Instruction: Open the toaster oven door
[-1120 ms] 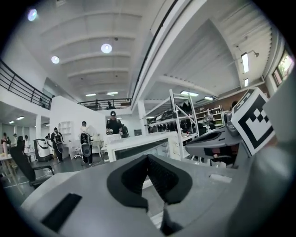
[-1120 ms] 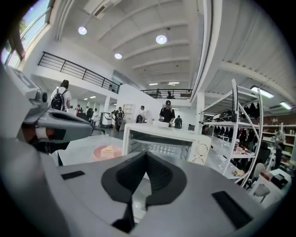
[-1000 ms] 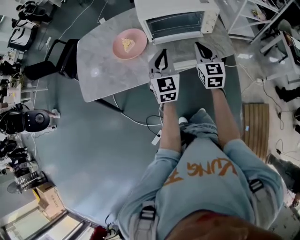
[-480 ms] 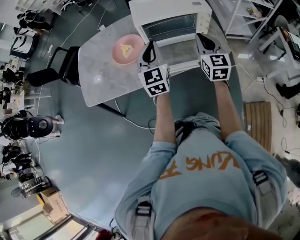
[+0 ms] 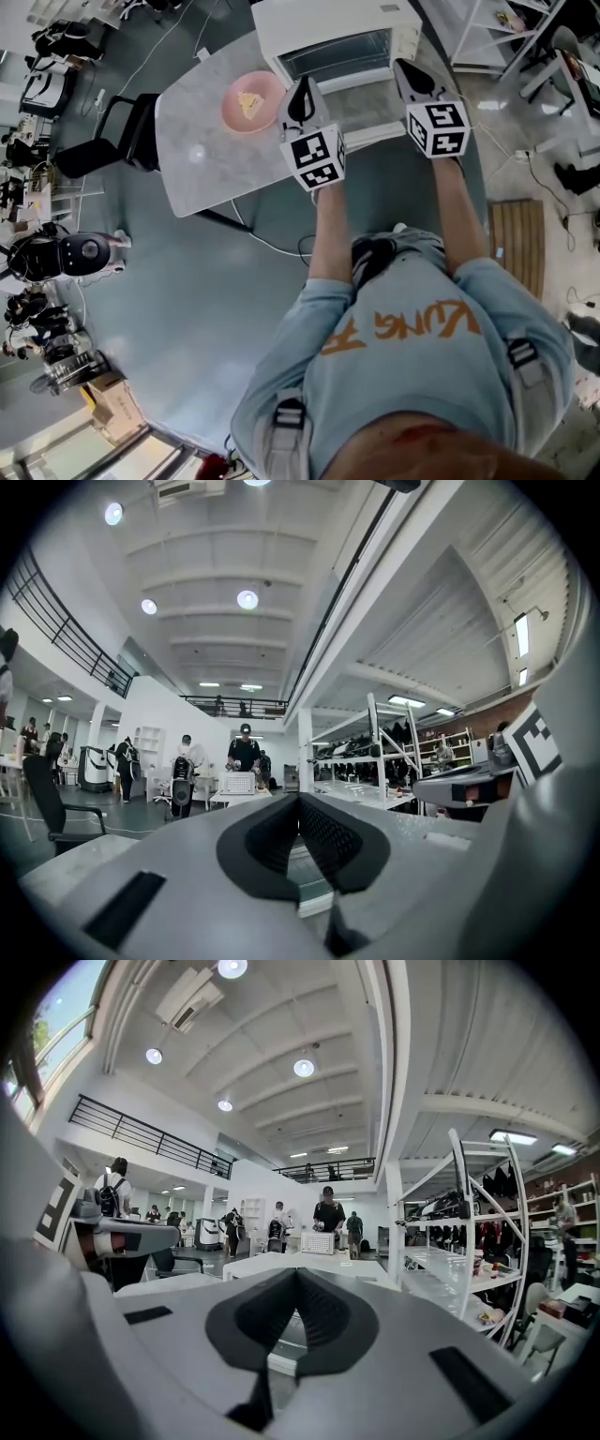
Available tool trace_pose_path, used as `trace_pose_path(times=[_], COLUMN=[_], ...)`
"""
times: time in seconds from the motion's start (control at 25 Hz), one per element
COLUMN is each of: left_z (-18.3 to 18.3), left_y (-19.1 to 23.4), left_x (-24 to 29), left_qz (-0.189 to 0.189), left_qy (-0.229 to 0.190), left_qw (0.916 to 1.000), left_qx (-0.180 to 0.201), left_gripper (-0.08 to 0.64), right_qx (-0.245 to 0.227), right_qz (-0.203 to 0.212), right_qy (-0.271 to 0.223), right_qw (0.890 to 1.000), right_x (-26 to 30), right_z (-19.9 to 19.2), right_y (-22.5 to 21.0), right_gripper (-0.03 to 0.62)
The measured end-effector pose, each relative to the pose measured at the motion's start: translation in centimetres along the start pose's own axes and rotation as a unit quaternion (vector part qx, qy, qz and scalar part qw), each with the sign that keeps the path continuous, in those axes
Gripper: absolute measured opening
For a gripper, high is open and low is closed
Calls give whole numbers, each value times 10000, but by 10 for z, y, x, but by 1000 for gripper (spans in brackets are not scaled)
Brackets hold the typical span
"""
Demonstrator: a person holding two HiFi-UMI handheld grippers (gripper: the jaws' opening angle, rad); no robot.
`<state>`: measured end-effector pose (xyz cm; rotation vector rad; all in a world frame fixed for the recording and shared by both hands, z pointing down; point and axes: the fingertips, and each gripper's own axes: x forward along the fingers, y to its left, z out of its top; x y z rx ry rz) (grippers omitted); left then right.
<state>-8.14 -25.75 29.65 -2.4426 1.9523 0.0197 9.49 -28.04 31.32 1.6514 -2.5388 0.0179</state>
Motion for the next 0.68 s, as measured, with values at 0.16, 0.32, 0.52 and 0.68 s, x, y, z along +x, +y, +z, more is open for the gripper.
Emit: trace_pose_path(times=[0.16, 0.32, 0.52, 0.68], left_z=[0, -2, -4, 2], left_y=[-2, -2, -3, 0], left_x=[5, 6, 10, 14], left_qz=[7, 43, 49, 184], left_qy=[24, -6, 22, -37], left_qw=[10000, 10000, 10000, 9998], left_qx=[-26, -36, -26, -11], left_gripper=[2, 3, 2, 2], right_qx=[21, -4, 15, 29], right_qz=[70, 128, 183, 179], right_qy=[3, -82, -72, -104], right_qw=[10000, 9999, 9998, 9998], right_x=[5, 9, 12, 17], right_z=[2, 0, 1, 8], right_y=[-2, -4, -5, -11], right_gripper=[-3, -3, -3, -3])
